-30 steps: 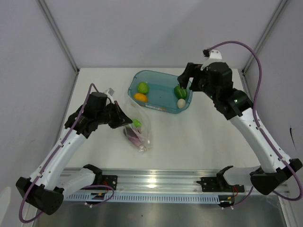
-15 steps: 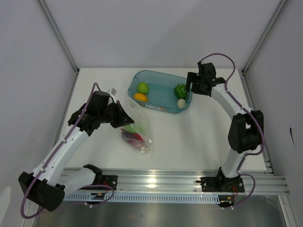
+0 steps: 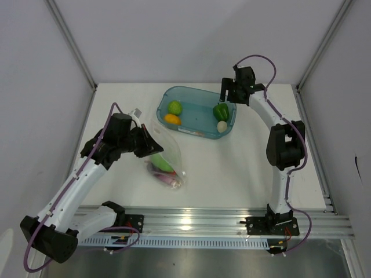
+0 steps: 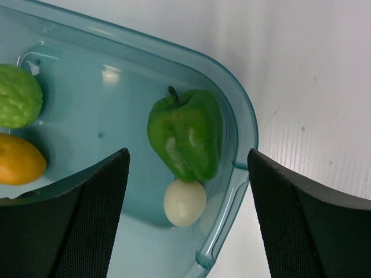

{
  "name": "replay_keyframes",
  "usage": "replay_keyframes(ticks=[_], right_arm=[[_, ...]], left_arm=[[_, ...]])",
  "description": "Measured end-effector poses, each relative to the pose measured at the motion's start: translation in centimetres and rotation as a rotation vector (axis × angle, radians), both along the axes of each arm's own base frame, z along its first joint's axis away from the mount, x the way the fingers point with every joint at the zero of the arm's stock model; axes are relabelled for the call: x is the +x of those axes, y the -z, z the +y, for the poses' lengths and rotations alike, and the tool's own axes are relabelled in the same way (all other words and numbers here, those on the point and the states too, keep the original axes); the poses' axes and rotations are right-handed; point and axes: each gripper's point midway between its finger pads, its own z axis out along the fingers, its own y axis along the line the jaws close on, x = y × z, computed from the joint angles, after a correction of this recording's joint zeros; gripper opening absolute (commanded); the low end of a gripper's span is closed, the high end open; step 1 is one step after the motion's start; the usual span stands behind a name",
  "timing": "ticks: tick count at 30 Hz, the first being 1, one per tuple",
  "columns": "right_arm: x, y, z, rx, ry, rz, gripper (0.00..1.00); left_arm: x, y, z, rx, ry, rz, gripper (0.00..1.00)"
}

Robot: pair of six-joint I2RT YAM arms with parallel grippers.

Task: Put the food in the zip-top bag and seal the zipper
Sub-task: Pick up the fake vegetable from the bin.

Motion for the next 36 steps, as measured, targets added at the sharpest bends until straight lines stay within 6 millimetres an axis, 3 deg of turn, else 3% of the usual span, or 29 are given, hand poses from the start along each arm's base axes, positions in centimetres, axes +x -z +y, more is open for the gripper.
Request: replay_keyframes(ticks=[6, 18, 27, 33, 36], right_arm=[[1.2, 1.8, 0.9, -0.014, -0.025, 0.014, 0.84], [1.5, 4.8, 3.8, -0.150, -0.054, 0.034, 0.84], [1.1, 7.1, 3.5, -0.267, -0.033, 0.067, 0.82], [0.7, 9.2, 3.5, -0.327, -0.031, 0.101, 0.74], [0.5, 9.6, 3.6, -0.344, -0.038, 0.106, 0.64]], left_arm=[[0.1, 0.1, -0.1, -0.005, 0.003, -0.004, 0.00], [-0.1, 1.5, -0.1, 0.005, 0.005, 0.024, 0.01], [-0.2, 1.4, 0.1, 0.008, 0.000, 0.017, 0.00], [-0.2, 1.4, 0.1, 0.008, 0.000, 0.017, 0.01], [-0.2, 1.4, 0.1, 0.008, 0.000, 0.017, 0.01]])
